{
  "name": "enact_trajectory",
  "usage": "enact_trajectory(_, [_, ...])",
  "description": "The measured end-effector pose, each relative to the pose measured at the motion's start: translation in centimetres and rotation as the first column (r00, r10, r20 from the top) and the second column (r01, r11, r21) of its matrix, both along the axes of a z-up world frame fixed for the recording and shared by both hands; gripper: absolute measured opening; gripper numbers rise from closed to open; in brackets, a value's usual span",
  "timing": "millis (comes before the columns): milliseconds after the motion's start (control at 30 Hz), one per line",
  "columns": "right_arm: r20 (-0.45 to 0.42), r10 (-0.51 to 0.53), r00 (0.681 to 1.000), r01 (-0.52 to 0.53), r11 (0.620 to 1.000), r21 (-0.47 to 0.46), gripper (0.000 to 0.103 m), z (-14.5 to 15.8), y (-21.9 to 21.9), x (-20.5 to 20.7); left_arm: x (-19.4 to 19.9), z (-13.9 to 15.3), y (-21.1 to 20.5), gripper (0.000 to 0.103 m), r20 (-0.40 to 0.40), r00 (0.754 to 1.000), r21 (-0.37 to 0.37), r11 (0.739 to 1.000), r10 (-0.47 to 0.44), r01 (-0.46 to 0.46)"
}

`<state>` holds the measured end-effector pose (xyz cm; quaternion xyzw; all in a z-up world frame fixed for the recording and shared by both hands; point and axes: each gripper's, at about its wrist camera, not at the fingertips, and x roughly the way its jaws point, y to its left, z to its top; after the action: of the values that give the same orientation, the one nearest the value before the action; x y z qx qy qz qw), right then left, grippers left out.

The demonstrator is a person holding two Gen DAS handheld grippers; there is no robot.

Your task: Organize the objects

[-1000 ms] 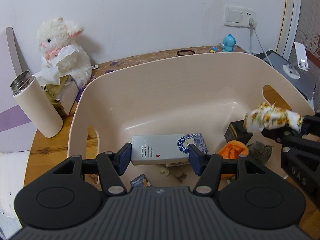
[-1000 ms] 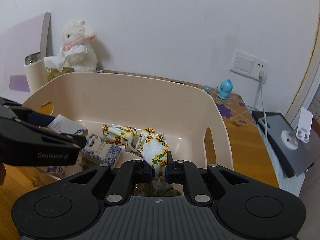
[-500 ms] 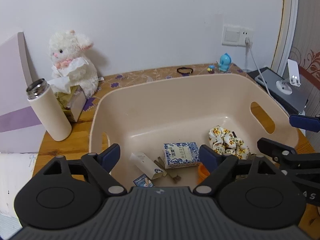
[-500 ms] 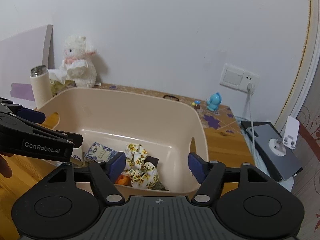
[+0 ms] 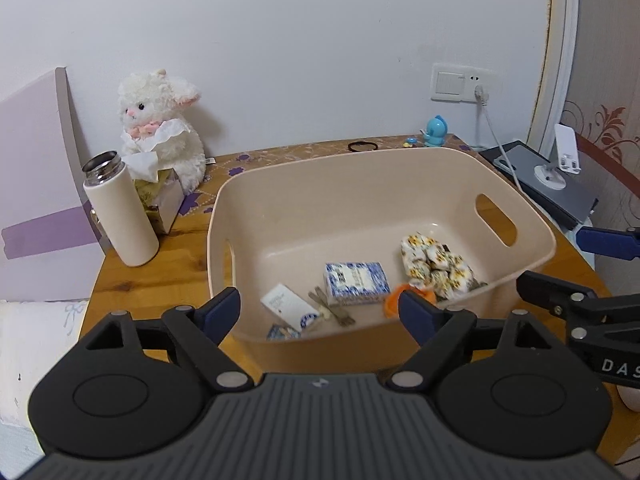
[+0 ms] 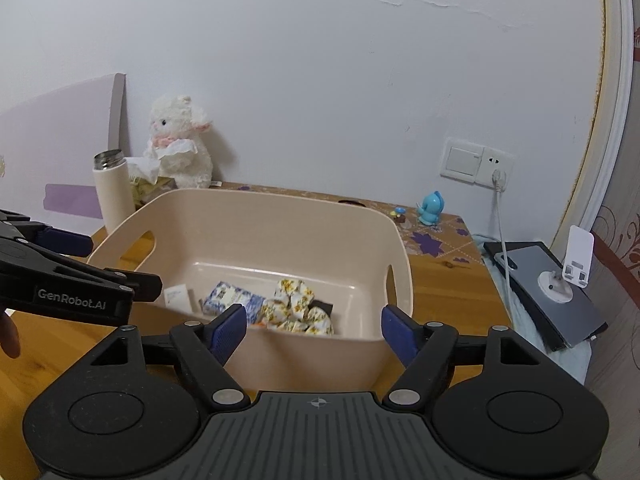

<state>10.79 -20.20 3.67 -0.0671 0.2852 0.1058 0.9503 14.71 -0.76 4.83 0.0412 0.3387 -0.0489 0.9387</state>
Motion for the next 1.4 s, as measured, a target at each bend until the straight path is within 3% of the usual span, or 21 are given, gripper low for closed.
enact_trajectory(300, [0.020, 0.017, 1.000, -0.018, 1.000, 0.020, 0.078, 0.7, -0.8, -3.8, -4.1, 0.3, 0.4, 0.088, -0.003, 1.000, -0.034, 0.999, -0.001, 0.001])
enact_trajectory(433, [0.029, 0.029, 0.999, -0.030, 0.999, 0.037, 0.079, 1.1, -1.0, -5.4, -5.7, 0.5, 0.5, 0.094, -0.002, 1.000, -0.033, 0.999, -0.003, 0.003])
enact_trajectory(767, [0.054, 0.028, 0.998, -0.031, 0.998, 0.050, 0.082, 1.6, -1.2, -8.8, -9.2, 1.2, 0.7, 0.096, -0.001, 1.000, -0.060, 0.998, -0.019, 0.019])
enact_trajectory(833, [0.059, 0.034, 0.998, -0.038, 0.998, 0.058, 0.087, 1.7, -1.3, -9.5, -9.8, 1.3, 0.9, 0.096, -0.009, 1.000, -0.070, 0.997, -0.019, 0.019])
enact_trajectory(1400, [0.039, 0.069, 0.997, -0.071, 0.996, 0.055, 0.093, 1.0, -0.9, -12.4, -13.5, 2.7, 2.3, 0.101, 0.010, 1.000, -0.068, 0.998, -0.018, 0.019])
